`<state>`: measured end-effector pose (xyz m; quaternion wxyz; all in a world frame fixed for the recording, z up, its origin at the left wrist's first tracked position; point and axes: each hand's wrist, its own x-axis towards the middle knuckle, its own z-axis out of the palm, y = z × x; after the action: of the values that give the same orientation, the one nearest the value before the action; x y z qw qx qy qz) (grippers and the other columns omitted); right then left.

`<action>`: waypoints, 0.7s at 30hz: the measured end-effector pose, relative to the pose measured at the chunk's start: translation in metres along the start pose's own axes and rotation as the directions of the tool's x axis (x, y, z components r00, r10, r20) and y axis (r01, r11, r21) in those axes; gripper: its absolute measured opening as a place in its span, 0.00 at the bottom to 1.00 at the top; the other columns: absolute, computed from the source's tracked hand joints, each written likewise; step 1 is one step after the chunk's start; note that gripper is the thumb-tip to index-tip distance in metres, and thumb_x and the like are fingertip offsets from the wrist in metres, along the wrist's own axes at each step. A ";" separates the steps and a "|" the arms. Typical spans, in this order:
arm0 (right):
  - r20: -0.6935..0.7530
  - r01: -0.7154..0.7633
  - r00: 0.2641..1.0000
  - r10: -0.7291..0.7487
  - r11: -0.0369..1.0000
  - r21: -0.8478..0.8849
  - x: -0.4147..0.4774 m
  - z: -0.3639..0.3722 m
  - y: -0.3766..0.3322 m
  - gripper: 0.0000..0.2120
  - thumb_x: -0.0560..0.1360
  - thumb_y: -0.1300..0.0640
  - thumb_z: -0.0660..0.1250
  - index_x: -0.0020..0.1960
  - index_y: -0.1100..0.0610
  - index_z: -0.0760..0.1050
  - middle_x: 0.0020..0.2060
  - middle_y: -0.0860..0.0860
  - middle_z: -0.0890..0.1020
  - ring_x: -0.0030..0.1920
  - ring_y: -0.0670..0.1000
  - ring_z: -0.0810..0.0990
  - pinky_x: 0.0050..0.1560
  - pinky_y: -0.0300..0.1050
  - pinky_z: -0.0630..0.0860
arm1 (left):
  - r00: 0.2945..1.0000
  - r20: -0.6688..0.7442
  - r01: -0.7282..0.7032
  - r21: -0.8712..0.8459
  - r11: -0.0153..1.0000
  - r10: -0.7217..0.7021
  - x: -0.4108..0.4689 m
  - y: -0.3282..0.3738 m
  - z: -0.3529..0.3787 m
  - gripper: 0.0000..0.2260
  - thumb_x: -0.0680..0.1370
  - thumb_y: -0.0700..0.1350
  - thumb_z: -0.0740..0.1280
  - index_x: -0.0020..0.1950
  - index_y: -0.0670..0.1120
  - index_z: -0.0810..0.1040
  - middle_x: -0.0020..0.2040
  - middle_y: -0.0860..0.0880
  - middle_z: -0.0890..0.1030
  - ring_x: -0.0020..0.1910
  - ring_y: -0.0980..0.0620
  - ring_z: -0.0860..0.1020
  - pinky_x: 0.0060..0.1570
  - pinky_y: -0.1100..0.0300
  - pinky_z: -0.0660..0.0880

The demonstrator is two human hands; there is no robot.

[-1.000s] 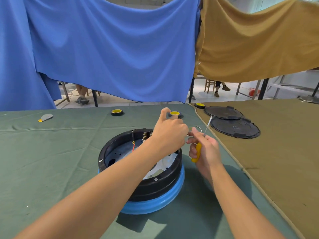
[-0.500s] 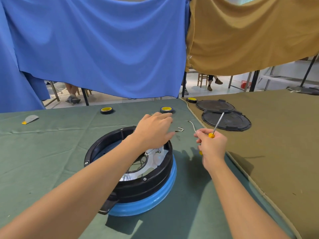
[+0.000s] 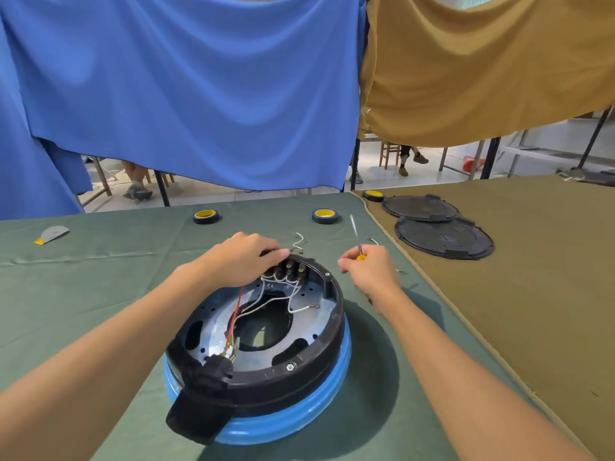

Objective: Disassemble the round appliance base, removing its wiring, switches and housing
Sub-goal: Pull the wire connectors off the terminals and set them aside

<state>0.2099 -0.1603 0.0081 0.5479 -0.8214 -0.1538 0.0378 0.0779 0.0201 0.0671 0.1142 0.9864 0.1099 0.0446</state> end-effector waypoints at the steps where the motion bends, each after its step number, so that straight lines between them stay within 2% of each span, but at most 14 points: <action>1: 0.023 0.011 1.000 -0.011 1.000 -0.015 0.008 0.007 -0.006 0.05 0.71 0.61 0.70 0.37 0.54 0.80 0.35 0.51 0.83 0.36 0.50 0.77 0.39 0.46 0.76 | 1.000 -0.011 -0.013 -0.010 1.000 0.012 -0.001 -0.001 0.001 0.19 0.82 0.59 0.54 0.61 0.52 0.79 0.45 0.49 0.82 0.47 0.48 0.77 0.54 0.48 0.75; 3: 0.073 0.047 0.996 -0.042 0.997 -0.064 0.023 0.025 -0.014 0.07 0.72 0.60 0.71 0.36 0.53 0.80 0.37 0.50 0.83 0.42 0.51 0.78 0.43 0.46 0.76 | 0.999 -0.031 -0.026 -0.028 0.999 0.025 -0.001 -0.003 0.003 0.16 0.82 0.58 0.55 0.61 0.56 0.79 0.46 0.51 0.82 0.48 0.48 0.77 0.54 0.48 0.75; 6: 0.142 0.136 0.985 -0.102 0.957 -0.256 0.042 0.052 -0.016 0.06 0.74 0.58 0.71 0.38 0.52 0.80 0.45 0.53 0.83 0.52 0.53 0.75 0.47 0.44 0.71 | 0.997 -0.068 -0.042 -0.055 0.998 0.038 -0.001 -0.009 0.006 0.14 0.82 0.58 0.56 0.59 0.57 0.80 0.48 0.53 0.83 0.48 0.50 0.78 0.52 0.49 0.76; 9: 0.159 0.179 0.979 -0.129 0.919 -0.352 0.057 0.069 -0.014 0.07 0.73 0.53 0.72 0.43 0.57 0.82 0.43 0.55 0.82 0.48 0.54 0.75 0.43 0.44 0.69 | 0.989 -0.138 -0.062 -0.091 0.994 0.049 -0.002 -0.015 0.013 0.13 0.83 0.55 0.57 0.59 0.56 0.80 0.50 0.55 0.82 0.50 0.51 0.78 0.49 0.53 0.76; 12: 0.162 0.195 0.977 -0.137 0.880 -0.433 0.069 0.077 -0.018 0.11 0.71 0.49 0.73 0.45 0.57 0.83 0.41 0.55 0.81 0.45 0.55 0.76 0.41 0.45 0.71 | 0.985 -0.162 -0.084 -0.096 0.992 0.068 -0.003 -0.020 0.017 0.13 0.83 0.51 0.57 0.62 0.57 0.78 0.55 0.56 0.82 0.54 0.51 0.78 0.53 0.50 0.76; 18: 0.169 0.218 0.974 -0.150 0.824 -0.523 0.081 0.083 -0.017 0.06 0.75 0.56 0.70 0.48 0.59 0.81 0.45 0.58 0.81 0.45 0.58 0.77 0.42 0.46 0.73 | 0.989 -0.121 -0.093 -0.045 0.995 0.087 -0.004 -0.024 0.017 0.15 0.84 0.48 0.53 0.67 0.60 0.74 0.62 0.56 0.79 0.61 0.49 0.75 0.57 0.46 0.74; 21: 0.173 0.219 0.974 -0.146 0.804 -0.553 0.081 0.082 -0.016 0.05 0.75 0.58 0.68 0.42 0.58 0.77 0.41 0.58 0.80 0.42 0.57 0.76 0.38 0.46 0.70 | 0.989 -0.120 -0.090 -0.021 0.996 0.087 -0.007 -0.022 0.016 0.16 0.85 0.48 0.53 0.68 0.59 0.73 0.64 0.56 0.78 0.62 0.49 0.74 0.58 0.45 0.74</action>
<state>0.2643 -0.0586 -0.0015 0.2689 -0.9246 -0.2696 -0.0127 0.0682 0.0363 0.0454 0.1183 0.9843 0.0719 0.1096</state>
